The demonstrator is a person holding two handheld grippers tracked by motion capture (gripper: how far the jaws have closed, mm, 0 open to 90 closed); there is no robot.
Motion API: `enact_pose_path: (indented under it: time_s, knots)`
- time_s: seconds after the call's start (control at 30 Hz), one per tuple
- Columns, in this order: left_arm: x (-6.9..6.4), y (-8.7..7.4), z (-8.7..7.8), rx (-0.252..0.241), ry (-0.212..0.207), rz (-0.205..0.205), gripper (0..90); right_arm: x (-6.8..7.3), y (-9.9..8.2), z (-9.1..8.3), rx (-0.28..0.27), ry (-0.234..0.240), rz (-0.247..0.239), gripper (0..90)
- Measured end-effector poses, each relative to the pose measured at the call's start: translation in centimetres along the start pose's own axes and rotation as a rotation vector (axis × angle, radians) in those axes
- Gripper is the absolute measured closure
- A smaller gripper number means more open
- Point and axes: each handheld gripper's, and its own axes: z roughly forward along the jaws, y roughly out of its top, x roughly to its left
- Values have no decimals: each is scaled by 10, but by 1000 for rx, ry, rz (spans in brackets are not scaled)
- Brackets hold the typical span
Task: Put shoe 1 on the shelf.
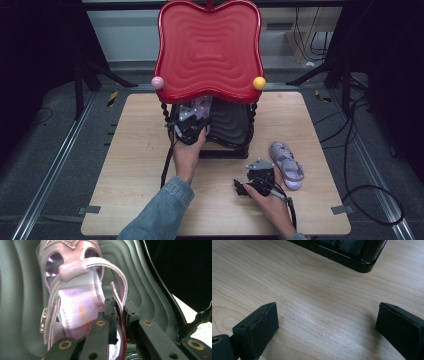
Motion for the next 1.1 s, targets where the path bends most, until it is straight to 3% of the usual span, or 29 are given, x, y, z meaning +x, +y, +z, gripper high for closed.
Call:
enact_pose_path:
  time_s: [0.4,0.5,0.7,0.87,1.1]
  knots:
    - [-6,4,2,36,2,-9,729,0,0,0,1,-1,0,46]
    - [-7,5,1,35,-13,-15,645,0,0,0,1,-1,0,45]
    - [-15,8,-10,19,-24,16,451,1,0,-3,2,-15,-10,76]
    - [-17,10,-25,12,-35,27,373,4,6,-19,-5,-12,-26,84]
    - [-18,6,-53,9,-53,73,299,2,17,-50,-16,-13,-31,214]
